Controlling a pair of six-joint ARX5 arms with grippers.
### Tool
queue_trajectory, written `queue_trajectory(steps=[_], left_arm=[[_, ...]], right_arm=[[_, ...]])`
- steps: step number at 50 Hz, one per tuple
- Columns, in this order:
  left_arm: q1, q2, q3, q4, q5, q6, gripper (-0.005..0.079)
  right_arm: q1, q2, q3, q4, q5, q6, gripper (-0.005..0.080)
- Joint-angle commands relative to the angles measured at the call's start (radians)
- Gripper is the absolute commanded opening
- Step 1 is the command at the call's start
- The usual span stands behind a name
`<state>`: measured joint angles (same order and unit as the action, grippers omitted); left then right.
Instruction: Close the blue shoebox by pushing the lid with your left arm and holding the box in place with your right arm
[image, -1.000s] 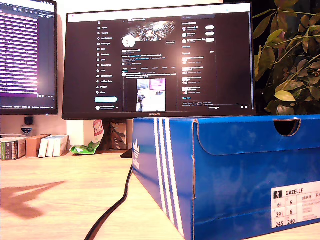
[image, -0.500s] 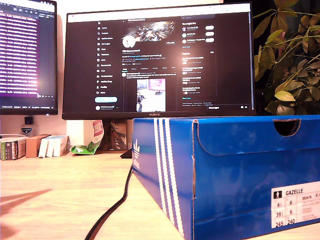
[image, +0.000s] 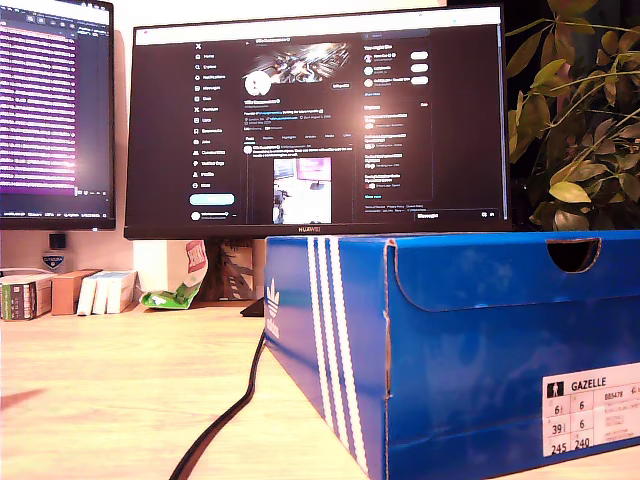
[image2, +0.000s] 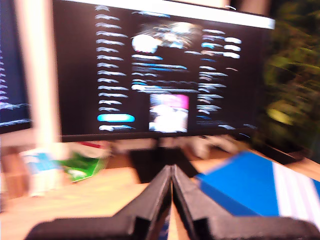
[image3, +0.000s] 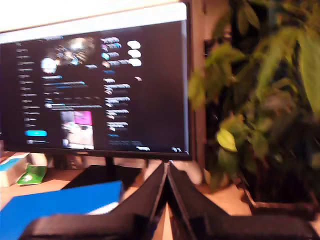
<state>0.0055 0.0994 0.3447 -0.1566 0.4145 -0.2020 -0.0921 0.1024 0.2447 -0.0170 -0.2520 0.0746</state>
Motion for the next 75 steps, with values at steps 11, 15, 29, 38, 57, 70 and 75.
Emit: queue_trajectory(steps=[11,15,29,38,57,70,75], left_arm=[[0.0,-0.109,-0.121,-0.007,-0.068,0.001,-0.0019],[-0.001,-0.109,-0.158,-0.012,-0.077,0.011,-0.0019],[-0.002,-0.11,-0.211,-0.115,-0.251,0.042,-0.0019],[-0.002,-0.109,-0.231,-0.212,-0.359,0.041,-0.0019],[-0.004,-0.11,-0.277,-0.344,-0.38,0.034,-0.0019],[-0.007,-0.11,-0.275,-0.345,-0.339,0.027,-0.0019],[-0.007,-0.11,-0.275,-0.345,-0.34,0.035,-0.0019]], right_arm=[[-0.003,-0.1,-0.116,-0.051,0.019,0.001,-0.0012],[0.0,-0.101,-0.14,-0.075,0.02,-0.035,-0.0012],[0.0,-0.101,-0.193,-0.151,0.074,-0.056,-0.0012],[0.0,-0.101,-0.198,-0.235,0.123,-0.056,-0.0012],[0.002,-0.079,-0.198,-0.277,0.107,-0.047,-0.0012],[0.032,-0.044,-0.198,-0.274,0.096,0.027,-0.0012],[0.033,-0.044,-0.198,-0.274,0.097,-0.016,-0.0012]])
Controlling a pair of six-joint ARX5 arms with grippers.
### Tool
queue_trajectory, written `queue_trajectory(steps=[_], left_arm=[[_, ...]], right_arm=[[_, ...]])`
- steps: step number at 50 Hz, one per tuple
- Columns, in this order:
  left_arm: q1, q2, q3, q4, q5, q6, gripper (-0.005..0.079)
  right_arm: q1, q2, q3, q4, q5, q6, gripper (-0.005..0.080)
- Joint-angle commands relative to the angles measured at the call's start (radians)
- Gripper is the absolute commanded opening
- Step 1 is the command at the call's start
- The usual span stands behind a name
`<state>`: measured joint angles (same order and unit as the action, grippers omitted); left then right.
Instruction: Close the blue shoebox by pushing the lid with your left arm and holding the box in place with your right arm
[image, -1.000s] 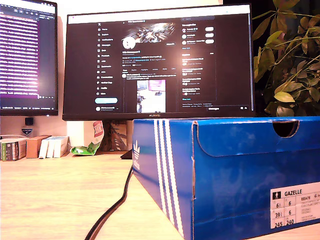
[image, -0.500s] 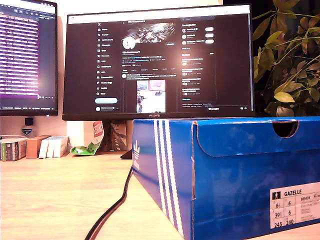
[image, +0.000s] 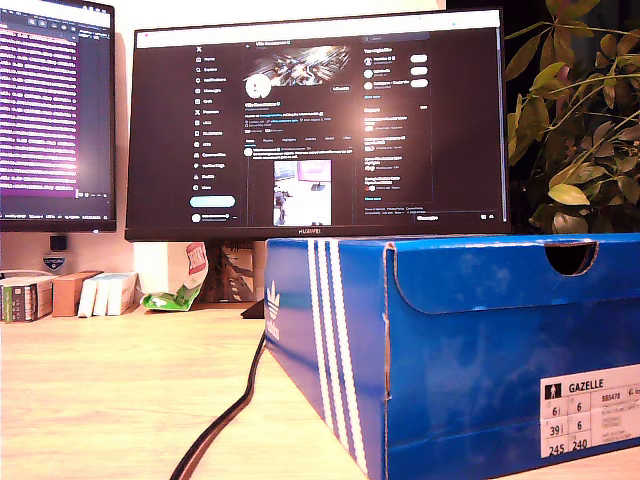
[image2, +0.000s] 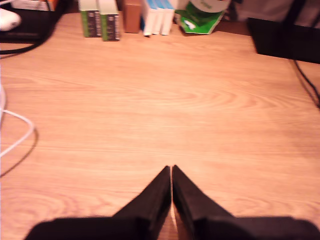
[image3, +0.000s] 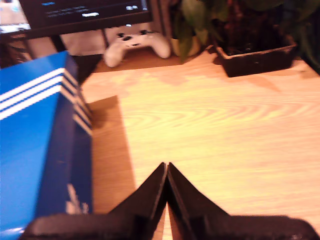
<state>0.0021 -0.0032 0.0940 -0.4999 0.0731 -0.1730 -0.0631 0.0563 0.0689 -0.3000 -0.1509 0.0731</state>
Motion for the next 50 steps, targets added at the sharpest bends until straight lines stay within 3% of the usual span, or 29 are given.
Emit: queue_trajectory(steps=[1,10,19,50], left_arm=[[-0.003,-0.007,-0.024,-0.002,0.001,0.025,-0.0019],[-0.003,-0.007,-0.024,-0.002,-0.001,0.026,-0.0019],[-0.003,-0.007,-0.024,-0.002,0.005,0.022,-0.0018],[-0.003,-0.007,-0.024,-0.001,0.005,0.021,-0.0018]], right_arm=[[0.004,0.003,-0.022,0.009,-0.004,-0.029,-0.0012],[0.004,0.005,-0.022,0.01,0.007,-0.086,-0.0012],[0.004,0.005,-0.022,0.01,0.004,-0.018,-0.0012],[0.004,0.005,-0.022,0.011,0.005,-0.018,-0.0012]])
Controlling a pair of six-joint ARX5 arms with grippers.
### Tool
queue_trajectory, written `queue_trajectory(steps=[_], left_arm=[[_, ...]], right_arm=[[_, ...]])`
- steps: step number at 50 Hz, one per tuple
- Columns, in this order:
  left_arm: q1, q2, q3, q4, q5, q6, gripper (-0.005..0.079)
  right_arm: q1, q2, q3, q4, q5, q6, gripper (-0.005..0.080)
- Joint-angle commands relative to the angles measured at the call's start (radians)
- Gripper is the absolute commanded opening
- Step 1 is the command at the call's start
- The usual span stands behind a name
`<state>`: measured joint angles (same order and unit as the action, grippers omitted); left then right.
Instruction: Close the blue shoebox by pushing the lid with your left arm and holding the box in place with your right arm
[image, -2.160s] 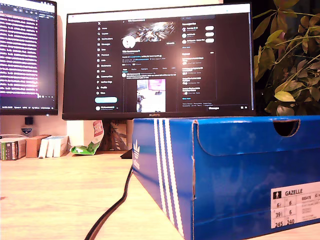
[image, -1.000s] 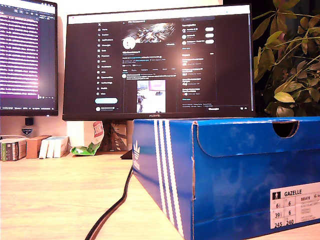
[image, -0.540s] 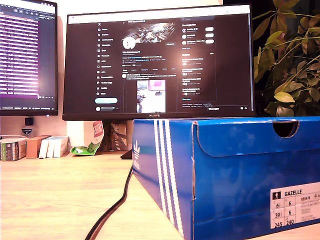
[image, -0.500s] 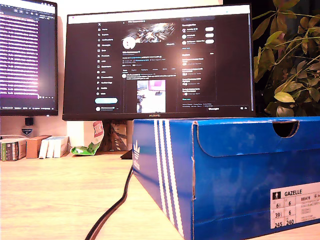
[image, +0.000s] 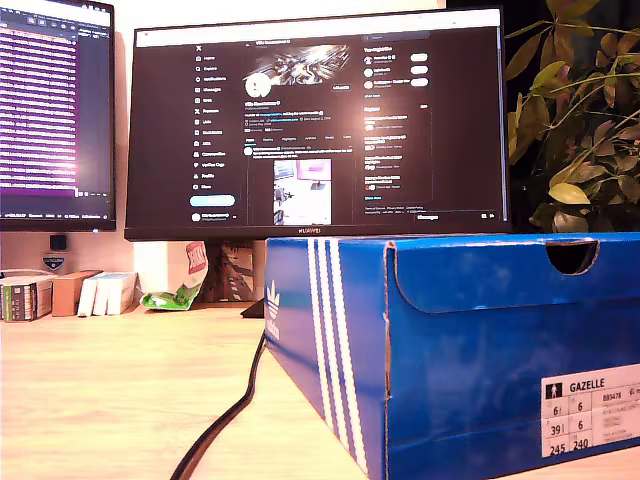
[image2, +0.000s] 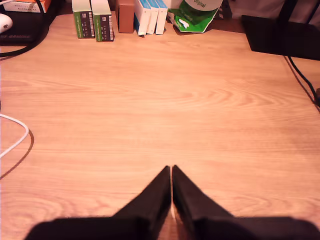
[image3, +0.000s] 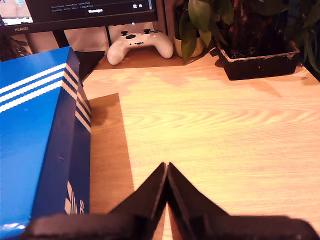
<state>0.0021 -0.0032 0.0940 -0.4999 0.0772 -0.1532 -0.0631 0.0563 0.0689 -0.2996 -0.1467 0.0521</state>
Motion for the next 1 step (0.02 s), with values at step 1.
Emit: queue_trajectory(steps=[1], left_arm=[[-0.003,-0.007,-0.024,-0.002,0.001,0.001,-0.0018]], right_arm=[[0.004,0.005,-0.022,0.011,0.0,0.003,-0.0012]])
